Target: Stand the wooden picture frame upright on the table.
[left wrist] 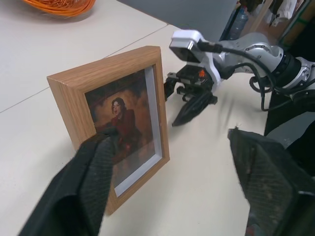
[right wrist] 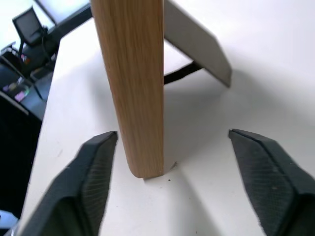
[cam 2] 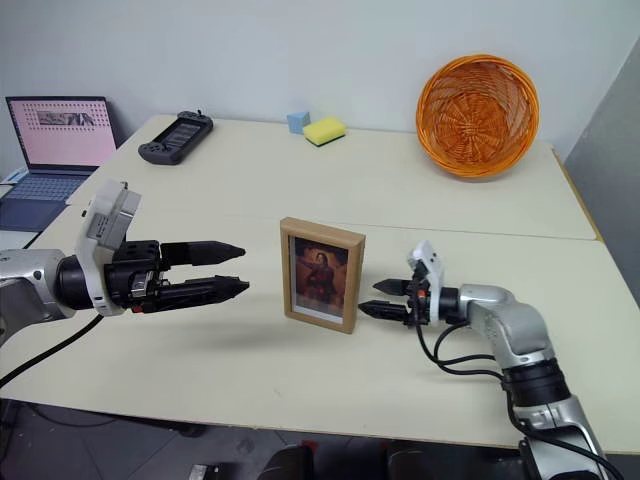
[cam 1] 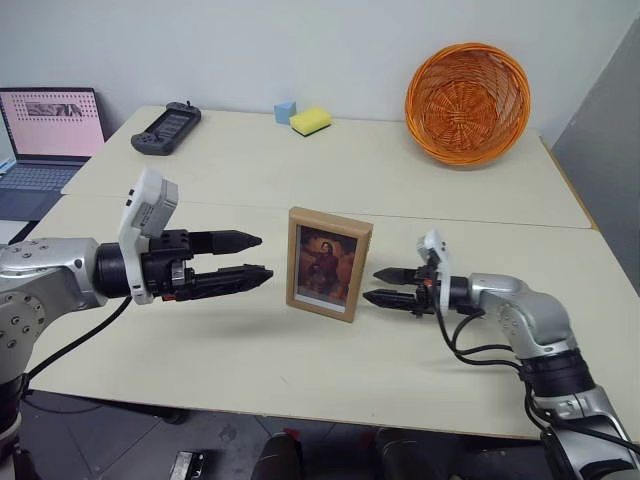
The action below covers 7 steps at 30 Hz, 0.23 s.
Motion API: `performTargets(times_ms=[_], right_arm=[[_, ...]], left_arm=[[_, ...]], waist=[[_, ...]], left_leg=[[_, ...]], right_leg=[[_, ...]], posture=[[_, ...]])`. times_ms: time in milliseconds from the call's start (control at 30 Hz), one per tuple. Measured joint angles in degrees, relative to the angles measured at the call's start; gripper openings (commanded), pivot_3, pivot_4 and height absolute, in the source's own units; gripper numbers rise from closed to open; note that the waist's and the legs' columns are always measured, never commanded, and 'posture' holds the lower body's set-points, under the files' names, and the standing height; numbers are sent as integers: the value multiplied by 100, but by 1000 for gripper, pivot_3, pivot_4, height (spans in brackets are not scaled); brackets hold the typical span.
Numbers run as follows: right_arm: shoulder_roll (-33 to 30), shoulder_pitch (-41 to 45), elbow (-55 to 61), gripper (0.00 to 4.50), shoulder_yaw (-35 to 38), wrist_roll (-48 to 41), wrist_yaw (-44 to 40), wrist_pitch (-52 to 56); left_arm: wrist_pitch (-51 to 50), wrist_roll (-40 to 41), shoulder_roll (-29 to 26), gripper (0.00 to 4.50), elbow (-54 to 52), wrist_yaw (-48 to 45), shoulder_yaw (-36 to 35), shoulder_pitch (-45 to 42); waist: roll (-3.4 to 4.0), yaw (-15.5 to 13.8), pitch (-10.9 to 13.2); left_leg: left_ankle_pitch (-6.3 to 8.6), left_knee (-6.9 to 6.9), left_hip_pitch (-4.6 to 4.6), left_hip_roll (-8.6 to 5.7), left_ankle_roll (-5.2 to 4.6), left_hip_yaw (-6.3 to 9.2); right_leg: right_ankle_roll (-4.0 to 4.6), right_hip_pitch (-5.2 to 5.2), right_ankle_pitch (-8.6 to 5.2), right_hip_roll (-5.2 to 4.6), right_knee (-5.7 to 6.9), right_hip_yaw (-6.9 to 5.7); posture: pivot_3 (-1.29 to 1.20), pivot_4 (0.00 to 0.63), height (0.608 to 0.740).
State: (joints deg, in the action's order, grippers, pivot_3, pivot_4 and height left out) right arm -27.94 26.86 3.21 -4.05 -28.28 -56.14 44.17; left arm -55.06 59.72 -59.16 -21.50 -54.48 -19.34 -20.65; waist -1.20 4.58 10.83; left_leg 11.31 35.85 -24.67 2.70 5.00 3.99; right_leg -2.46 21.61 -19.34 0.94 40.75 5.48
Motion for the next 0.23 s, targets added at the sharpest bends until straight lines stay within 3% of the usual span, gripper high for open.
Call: performTargets(times_ms=[200, 233], right_arm=[[-76, -381, 263, 2963, 165, -27, 393, 273], [-75, -385, 289, 2946, 197, -51, 440, 291]], left_arm=[[-70, 79, 142, 2990, 41, 161, 23, -124], [-72, 78, 142, 3165, 60, 182, 29, -174]], waist=[[0, 8, 0], [0, 8, 0]], left_leg=[[0, -1, 0, 0, 0, -3], [0, -1, 0, 0, 0, -5]], right_leg=[[0, 4, 0, 1, -1, 3], [0, 4, 0, 1, -1, 4]], posture=[[0, 150, 740], [0, 150, 740]])
